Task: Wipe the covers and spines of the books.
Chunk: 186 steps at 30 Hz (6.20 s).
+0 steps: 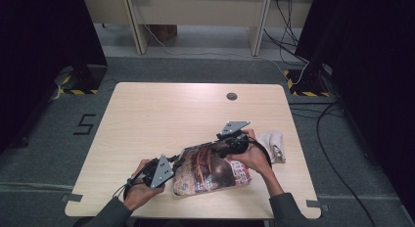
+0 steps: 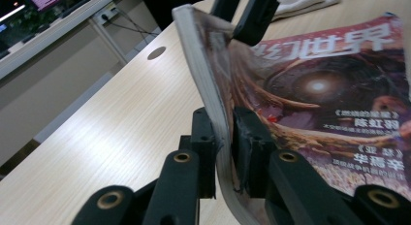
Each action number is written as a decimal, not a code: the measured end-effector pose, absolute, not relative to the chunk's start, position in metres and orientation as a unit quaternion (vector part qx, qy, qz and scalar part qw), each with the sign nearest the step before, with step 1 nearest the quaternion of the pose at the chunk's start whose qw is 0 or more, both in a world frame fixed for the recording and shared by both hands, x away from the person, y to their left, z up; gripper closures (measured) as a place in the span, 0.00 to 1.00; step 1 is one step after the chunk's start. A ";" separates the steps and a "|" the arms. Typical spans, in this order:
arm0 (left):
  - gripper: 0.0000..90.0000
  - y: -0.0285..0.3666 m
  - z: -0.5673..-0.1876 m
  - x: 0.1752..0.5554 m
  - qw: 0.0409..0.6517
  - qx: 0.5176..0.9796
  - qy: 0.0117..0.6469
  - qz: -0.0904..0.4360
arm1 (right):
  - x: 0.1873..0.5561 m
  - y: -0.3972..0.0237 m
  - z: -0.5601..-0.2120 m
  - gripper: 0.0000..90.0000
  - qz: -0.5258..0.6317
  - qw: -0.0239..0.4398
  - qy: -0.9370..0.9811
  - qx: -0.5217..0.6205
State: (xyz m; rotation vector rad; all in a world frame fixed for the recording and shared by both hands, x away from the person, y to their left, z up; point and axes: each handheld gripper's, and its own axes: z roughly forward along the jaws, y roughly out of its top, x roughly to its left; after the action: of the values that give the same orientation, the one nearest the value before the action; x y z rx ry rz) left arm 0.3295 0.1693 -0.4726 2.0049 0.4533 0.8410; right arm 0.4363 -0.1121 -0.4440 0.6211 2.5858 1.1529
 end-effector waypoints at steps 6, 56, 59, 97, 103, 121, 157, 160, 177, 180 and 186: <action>0.89 0.183 -0.473 0.340 0.470 0.801 0.208 0.307 | 0.429 -0.116 -0.440 0.62 0.379 0.114 0.900 0.181; 0.73 0.193 -0.484 0.374 0.474 0.805 0.236 0.268 | 0.413 -0.090 -0.448 0.93 0.341 0.062 0.931 0.115; 0.70 0.198 -0.486 0.373 0.468 0.802 0.254 0.272 | 0.412 -0.084 -0.446 0.93 0.328 0.064 0.935 0.119; 0.29 0.205 -0.496 0.335 0.402 0.819 0.363 0.193 | 0.439 -0.069 -0.351 0.93 0.185 0.211 0.951 0.134; 0.29 0.208 -0.496 0.337 0.391 0.818 0.374 0.196 | 0.430 -0.063 -0.362 0.93 0.189 0.191 0.955 0.129; 0.31 0.222 -0.498 0.344 0.381 0.802 0.420 0.188 | 0.405 -0.056 -0.405 0.93 0.204 0.152 0.959 0.126; 0.30 0.228 -0.496 0.348 0.388 0.787 0.447 0.175 | 0.376 -0.110 -0.462 0.52 0.270 0.115 0.925 0.240; 0.30 0.221 -0.497 0.346 0.389 0.795 0.434 0.171 | 0.375 -0.127 -0.464 0.47 0.283 0.125 0.907 0.287; 0.24 0.186 -0.504 0.351 0.406 0.814 0.392 0.139 | 0.361 -0.188 -0.483 0.40 0.300 0.130 0.841 0.431; 0.24 0.179 -0.506 0.357 0.404 0.815 0.390 0.138 | 0.361 -0.191 -0.486 0.40 0.296 0.127 0.841 0.435; 0.25 0.166 -0.511 0.364 0.394 0.828 0.377 0.135 | 0.362 -0.189 -0.492 0.39 0.289 0.123 0.844 0.435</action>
State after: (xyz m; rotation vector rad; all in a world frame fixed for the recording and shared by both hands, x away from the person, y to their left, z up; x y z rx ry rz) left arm 0.3643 0.1656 -0.5110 2.0995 0.9560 0.3415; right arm 0.3622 -0.1891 -0.4915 1.2702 2.4621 0.8428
